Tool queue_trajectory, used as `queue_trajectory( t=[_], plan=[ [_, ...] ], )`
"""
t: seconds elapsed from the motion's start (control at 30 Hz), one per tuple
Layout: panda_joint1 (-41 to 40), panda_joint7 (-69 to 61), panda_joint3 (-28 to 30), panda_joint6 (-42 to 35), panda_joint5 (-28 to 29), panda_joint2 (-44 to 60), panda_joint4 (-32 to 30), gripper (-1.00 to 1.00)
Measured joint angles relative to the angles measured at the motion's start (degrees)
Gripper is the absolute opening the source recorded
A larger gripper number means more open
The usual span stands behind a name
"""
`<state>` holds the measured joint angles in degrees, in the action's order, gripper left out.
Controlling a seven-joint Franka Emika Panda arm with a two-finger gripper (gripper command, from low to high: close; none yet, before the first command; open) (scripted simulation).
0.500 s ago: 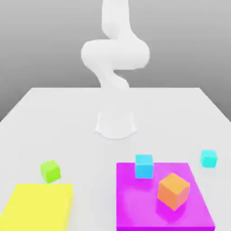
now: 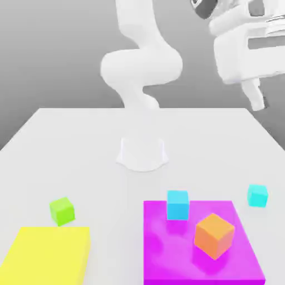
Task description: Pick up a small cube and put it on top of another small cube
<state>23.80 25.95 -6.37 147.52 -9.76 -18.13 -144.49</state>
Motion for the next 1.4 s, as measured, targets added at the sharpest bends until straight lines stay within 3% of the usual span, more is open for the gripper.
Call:
queue_trajectory(
  t=[0.23,0.4,0.5,0.7,0.73,1.0,1.17,1.4],
  plan=[
    [6.6,-4.5,-5.9,6.5,0.7,10.9,-5.1,0.00],
    [12.7,-4.0,-9.1,11.4,6.6,18.7,-8.9,0.00],
    [15.5,-1.3,-8.5,14.2,13.3,23.5,-10.9,0.00],
    [22.3,5.2,-0.4,23.2,22.8,35.6,-9.1,0.00],
    [23.3,5.7,0.7,24.6,23.4,37.2,-8.8,-1.00],
    [22.8,5.4,0.1,23.6,23.1,36.0,-9.1,-1.00],
    [19.8,-0.3,-4.5,16.1,15.6,26.3,-11.2,-1.00],
    [10.3,-14.5,0.6,6.0,8.2,14.7,-12.4,-1.00]
  ],
)
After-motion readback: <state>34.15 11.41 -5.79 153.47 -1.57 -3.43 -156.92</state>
